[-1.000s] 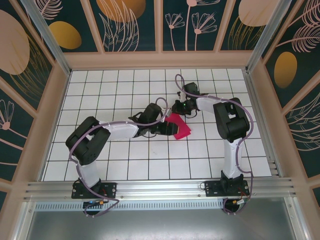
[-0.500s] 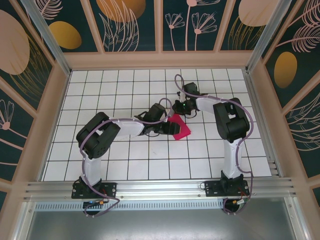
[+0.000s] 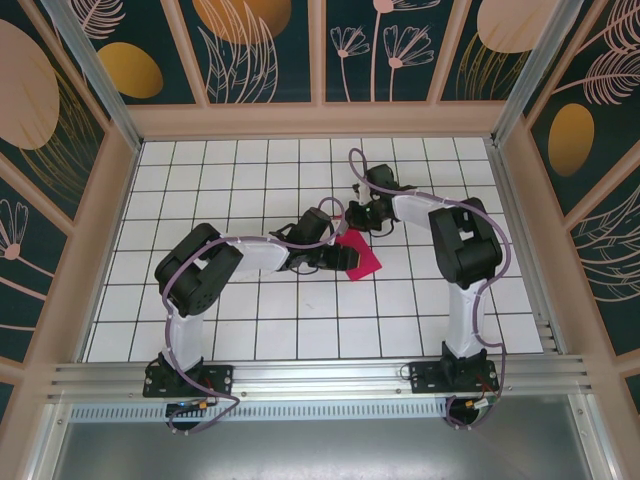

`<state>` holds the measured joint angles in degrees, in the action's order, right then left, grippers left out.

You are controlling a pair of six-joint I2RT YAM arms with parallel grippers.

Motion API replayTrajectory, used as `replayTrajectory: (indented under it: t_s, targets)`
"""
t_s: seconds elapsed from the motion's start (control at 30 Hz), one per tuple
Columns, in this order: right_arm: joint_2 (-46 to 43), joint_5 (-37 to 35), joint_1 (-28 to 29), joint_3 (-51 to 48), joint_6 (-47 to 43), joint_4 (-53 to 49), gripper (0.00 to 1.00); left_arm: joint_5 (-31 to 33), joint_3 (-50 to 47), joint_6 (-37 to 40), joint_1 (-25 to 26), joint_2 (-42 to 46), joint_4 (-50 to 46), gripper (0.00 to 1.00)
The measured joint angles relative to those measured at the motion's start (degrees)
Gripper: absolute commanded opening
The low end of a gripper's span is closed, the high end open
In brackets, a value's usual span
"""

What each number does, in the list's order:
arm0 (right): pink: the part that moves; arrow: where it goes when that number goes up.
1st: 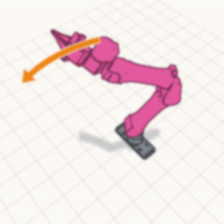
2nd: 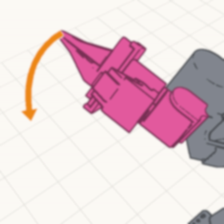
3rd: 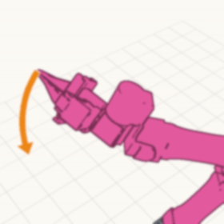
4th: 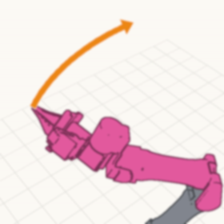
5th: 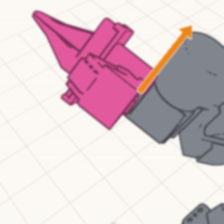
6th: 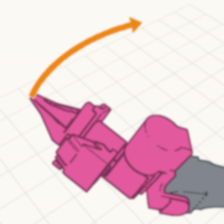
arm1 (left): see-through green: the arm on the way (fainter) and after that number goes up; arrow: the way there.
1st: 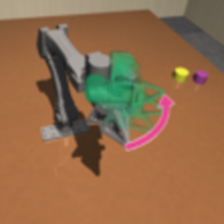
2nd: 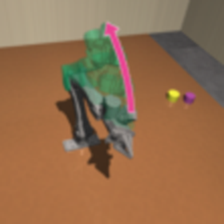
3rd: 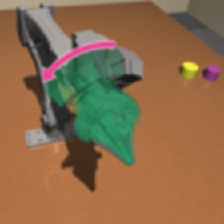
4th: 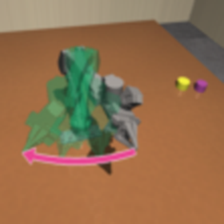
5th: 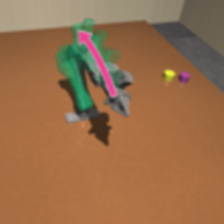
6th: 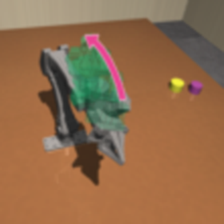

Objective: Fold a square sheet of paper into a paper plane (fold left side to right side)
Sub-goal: First fold the square sheet of paper in half at the center of the table.

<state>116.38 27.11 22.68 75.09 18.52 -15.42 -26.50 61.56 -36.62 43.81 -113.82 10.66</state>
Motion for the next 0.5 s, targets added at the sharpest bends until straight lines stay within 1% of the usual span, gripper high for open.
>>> replayTrajectory:
  t_s: [0.3, 0.5]
  targets:
    - [-0.33, 0.63, 0.17, -0.04, -0.17, 0.00, 0.09, 0.39, 0.00, 0.59, 0.00, -0.02, 0.17, 0.51]
    - [2.25, 1.64, 1.09, 0.57, -0.13, 0.00, 0.09, 0.39, 0.00, 0.63, 0.02, -0.02, 0.17, 0.52]
